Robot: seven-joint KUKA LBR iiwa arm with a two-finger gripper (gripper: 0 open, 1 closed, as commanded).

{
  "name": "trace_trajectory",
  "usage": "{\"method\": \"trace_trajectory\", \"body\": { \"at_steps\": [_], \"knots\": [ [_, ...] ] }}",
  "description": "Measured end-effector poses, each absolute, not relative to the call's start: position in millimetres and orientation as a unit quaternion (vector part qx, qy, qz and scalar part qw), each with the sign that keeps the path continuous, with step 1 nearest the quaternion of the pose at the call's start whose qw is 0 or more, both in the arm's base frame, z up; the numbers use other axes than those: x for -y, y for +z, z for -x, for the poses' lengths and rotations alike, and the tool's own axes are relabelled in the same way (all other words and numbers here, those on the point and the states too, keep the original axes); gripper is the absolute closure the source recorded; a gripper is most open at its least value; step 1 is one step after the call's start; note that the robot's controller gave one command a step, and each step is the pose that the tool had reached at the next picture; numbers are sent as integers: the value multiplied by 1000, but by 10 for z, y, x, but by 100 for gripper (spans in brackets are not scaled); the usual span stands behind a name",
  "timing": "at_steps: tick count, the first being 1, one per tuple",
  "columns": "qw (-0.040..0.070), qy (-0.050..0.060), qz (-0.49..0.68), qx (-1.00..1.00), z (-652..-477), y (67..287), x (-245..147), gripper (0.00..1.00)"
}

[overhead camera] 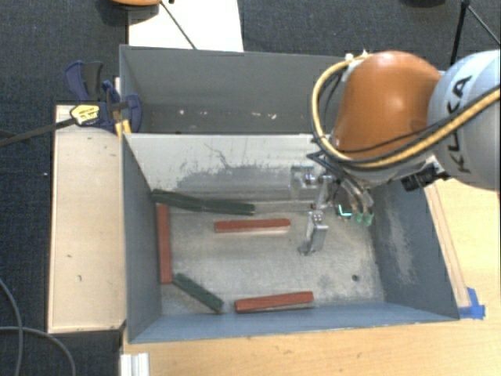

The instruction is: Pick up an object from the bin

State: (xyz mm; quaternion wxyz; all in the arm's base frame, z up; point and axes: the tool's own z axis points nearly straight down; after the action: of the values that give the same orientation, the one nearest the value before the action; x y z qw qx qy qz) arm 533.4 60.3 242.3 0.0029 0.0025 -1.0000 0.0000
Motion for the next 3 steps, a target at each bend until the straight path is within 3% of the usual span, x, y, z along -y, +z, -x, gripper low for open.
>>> {"method": "trace_trajectory", "body": {
  "at_steps": [1,2,3],
  "knots": [
    [-1,0,-2,1000,-5349,2469,-600,0],
    [-5,-1,-31,999,-5548,1927,-661,0],
    [-4,0,-96,995,-5630,1325,-801,0]
  ]
}}
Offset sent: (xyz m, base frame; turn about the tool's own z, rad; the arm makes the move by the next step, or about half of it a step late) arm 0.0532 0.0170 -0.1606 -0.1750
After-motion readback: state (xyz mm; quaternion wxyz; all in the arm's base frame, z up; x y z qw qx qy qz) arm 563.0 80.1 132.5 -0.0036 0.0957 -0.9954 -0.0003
